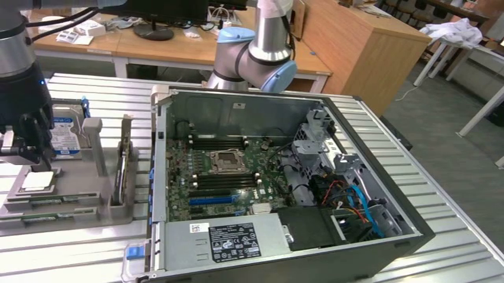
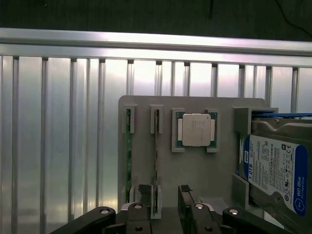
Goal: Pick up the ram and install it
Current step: 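Pick up the ram and move it above insertion slot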
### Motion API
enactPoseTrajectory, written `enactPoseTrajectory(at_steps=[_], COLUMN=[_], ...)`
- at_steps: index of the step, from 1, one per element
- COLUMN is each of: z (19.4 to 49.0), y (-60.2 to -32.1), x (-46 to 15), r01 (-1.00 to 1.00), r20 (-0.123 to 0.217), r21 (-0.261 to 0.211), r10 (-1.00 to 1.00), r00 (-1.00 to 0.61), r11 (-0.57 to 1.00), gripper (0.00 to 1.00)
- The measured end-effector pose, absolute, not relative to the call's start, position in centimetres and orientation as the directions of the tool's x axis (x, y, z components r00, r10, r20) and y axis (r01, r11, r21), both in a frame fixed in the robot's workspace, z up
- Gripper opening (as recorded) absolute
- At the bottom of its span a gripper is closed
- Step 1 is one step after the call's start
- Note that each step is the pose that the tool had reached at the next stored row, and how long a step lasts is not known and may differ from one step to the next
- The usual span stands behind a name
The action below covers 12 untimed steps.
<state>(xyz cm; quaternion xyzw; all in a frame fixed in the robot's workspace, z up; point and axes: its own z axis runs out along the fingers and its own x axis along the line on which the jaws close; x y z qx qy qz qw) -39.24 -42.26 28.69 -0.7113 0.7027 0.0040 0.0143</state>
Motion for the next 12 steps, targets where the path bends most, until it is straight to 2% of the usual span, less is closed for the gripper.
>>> enactPoseTrajectory(at_steps=[12], z=[28.34], y=[-42.26], x=[-39.24], r01=[-1.0], r20=[-0.026], r21=[-0.015], r10=[-1.0], r00=[0.012], r11=[-0.012], gripper=[0.36])
